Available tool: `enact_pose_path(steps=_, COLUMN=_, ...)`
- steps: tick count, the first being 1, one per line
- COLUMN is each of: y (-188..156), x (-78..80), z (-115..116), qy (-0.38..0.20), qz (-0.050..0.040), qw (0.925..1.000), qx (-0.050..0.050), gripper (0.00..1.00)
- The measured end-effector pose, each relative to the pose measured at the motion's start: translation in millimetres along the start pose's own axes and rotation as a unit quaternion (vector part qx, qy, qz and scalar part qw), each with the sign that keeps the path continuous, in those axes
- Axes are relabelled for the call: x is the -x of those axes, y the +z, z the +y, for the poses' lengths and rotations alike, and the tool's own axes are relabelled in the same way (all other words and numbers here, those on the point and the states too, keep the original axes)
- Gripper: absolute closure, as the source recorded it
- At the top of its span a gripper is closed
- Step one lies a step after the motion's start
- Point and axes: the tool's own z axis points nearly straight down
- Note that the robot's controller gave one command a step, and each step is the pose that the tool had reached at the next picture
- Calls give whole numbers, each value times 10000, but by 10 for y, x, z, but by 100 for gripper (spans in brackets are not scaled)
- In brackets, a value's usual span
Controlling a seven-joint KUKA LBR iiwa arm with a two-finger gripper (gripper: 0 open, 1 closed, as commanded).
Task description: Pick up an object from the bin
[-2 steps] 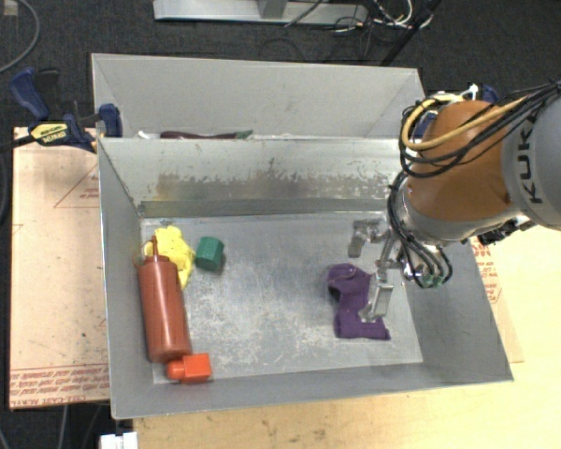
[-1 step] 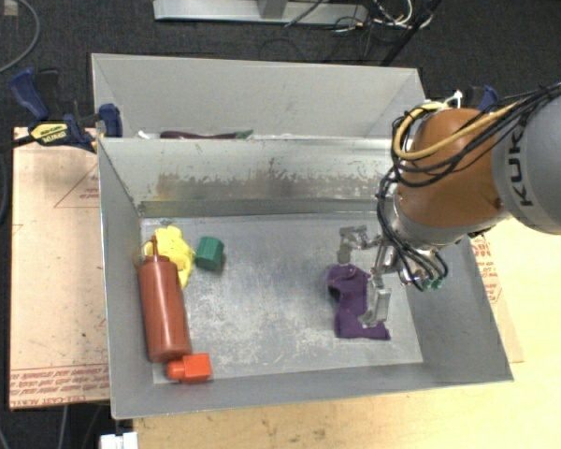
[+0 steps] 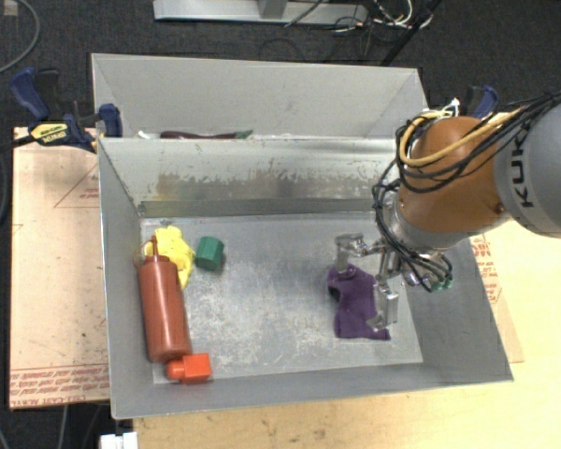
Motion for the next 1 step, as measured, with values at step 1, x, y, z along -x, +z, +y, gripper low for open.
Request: enact_pose_path(steps=1, y=482, x=139, z=-276, qy=227, qz=-9, qw=9997, qx=-7, gripper=100)
